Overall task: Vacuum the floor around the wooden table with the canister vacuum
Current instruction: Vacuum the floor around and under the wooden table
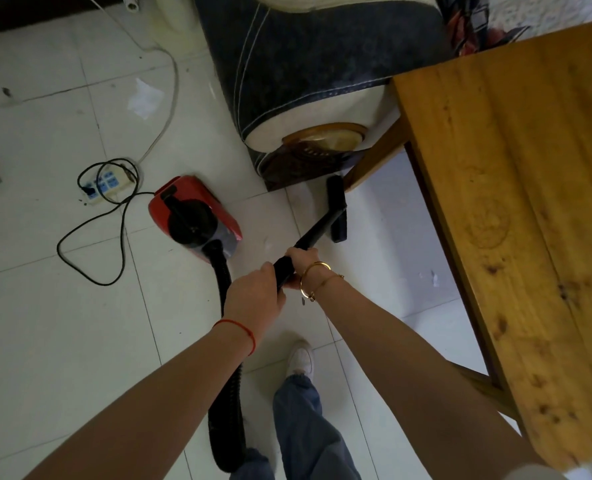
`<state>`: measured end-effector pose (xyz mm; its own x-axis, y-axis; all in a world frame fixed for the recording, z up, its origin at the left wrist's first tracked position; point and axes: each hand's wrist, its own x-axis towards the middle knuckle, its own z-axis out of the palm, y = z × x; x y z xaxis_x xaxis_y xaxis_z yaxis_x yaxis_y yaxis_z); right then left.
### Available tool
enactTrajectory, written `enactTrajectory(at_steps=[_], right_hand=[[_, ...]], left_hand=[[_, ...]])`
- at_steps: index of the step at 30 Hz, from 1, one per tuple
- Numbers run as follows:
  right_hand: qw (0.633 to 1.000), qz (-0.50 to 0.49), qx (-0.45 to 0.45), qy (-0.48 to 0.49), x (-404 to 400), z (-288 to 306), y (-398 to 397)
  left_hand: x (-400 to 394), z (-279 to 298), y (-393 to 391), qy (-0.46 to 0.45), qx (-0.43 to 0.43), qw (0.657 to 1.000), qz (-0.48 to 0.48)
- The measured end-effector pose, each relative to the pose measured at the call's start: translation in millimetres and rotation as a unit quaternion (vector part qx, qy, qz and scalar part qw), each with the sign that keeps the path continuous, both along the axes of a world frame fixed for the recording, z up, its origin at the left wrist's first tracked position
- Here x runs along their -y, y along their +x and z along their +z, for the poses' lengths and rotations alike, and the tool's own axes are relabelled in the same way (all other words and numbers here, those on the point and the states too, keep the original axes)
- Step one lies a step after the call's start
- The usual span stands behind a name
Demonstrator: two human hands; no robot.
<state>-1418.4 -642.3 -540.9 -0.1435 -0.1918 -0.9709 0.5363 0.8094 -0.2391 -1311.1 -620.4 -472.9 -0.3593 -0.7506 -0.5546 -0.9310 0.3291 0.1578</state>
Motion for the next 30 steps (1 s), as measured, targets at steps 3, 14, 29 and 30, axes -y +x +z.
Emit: enactTrajectory(at_steps=[3, 14, 29, 30], right_hand=[[0.999, -0.043, 0.013, -0.011, 0, 8, 8], [0.976, -0.189, 0.105, 0.008, -49, 35, 46], [0.995, -0.092, 0.037, 0.032, -167, 6, 131], [0.994, -0.099, 0.032, 0.036, -175, 6, 136]], left_hand=[[4, 11, 6, -0.031, 0.023, 0.998, -0.046], [-24, 39, 45, -0.127, 0.067, 0.961, -0.237], [-144, 11, 139, 0.159, -0.026, 0.979, 0.122], [-151, 12, 145, 0.177, -0.03, 0.975, 0.127]])
